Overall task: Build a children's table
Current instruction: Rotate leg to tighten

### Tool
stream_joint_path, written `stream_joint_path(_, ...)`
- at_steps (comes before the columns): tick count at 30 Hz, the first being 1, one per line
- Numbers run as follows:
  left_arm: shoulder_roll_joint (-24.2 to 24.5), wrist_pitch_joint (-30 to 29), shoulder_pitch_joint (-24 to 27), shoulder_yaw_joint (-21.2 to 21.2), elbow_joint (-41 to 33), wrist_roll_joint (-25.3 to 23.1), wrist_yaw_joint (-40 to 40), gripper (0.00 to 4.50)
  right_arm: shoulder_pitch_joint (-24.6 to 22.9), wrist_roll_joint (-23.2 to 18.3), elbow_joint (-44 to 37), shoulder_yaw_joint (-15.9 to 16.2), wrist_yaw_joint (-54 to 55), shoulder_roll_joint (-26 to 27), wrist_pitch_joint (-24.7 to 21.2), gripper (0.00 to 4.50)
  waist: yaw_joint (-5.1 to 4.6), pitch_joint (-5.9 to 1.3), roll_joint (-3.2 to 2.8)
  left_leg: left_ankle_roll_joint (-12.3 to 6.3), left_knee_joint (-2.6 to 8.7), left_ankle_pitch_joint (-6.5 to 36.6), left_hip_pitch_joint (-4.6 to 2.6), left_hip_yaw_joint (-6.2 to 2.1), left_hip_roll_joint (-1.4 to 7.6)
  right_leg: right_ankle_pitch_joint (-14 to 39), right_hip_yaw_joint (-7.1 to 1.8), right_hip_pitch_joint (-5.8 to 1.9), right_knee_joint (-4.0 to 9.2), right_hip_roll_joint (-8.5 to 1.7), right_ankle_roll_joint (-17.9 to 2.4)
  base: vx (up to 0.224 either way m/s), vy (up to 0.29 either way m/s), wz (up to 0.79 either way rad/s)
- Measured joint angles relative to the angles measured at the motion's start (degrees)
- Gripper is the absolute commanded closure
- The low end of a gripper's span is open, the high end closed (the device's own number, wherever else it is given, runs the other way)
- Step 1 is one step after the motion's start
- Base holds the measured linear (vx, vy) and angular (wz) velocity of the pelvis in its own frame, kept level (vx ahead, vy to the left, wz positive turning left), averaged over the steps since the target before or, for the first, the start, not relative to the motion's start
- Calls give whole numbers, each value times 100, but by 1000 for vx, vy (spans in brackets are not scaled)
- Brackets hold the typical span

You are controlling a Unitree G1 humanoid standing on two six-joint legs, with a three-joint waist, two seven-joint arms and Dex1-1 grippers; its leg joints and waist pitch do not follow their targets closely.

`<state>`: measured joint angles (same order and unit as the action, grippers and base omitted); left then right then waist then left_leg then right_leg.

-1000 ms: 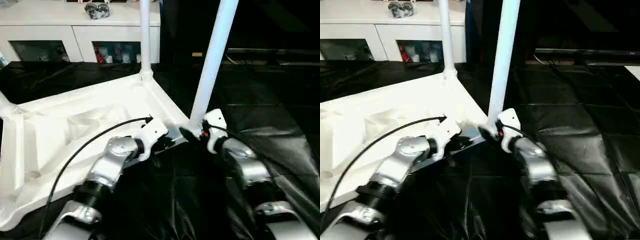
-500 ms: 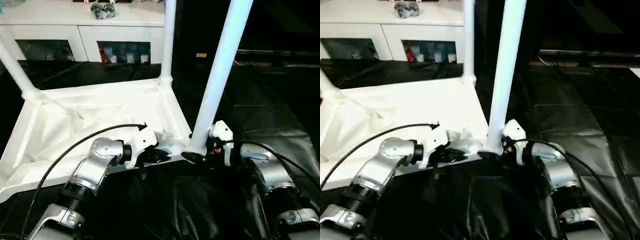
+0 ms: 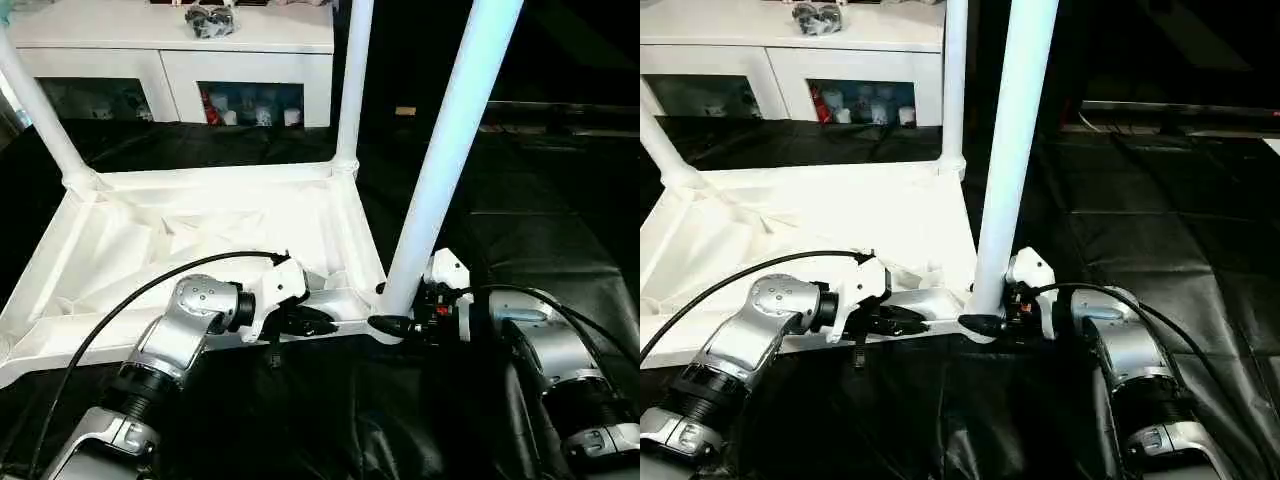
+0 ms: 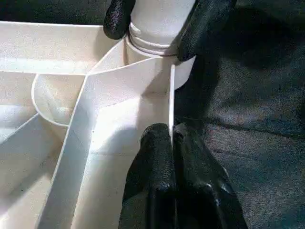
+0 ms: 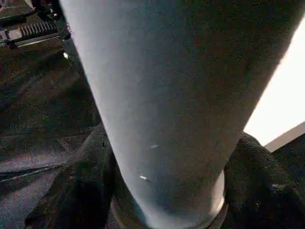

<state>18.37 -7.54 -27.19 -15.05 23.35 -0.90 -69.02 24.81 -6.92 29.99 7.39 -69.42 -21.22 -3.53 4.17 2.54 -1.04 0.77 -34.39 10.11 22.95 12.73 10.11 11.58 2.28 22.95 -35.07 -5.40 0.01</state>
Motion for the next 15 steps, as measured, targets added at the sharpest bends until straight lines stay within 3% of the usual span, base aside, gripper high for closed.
stream_joint_path(4, -40, -23, 28, 14, -19, -21, 164, 450, -31, 21, 2, -66, 216, 84, -4, 185, 2, -3, 8, 0, 0, 0, -4, 0, 0, 0, -2, -1, -4, 0, 0, 0, 0, 0)
stream_joint_path(11, -591, -278, 23, 174, 15, -460, 1552, 450, 266, 293, 594, -505, 2539, 953, -6, 187, -208, 0, 31, 1, -3, 0, -13, 0, -4, -6, -11, -6, 6, 0, -5, 0, 0, 0)
stream_joint_path(15, -968, -469, -130, 185, 190, -665, 2241, 450, 511, 403, 940, -718, 3747, 1368, -7, 187, -240, -3, 26, 1, -2, 0, -19, 0, -7, -6, -16, -10, 8, 0, -5, 0, 0, 0)
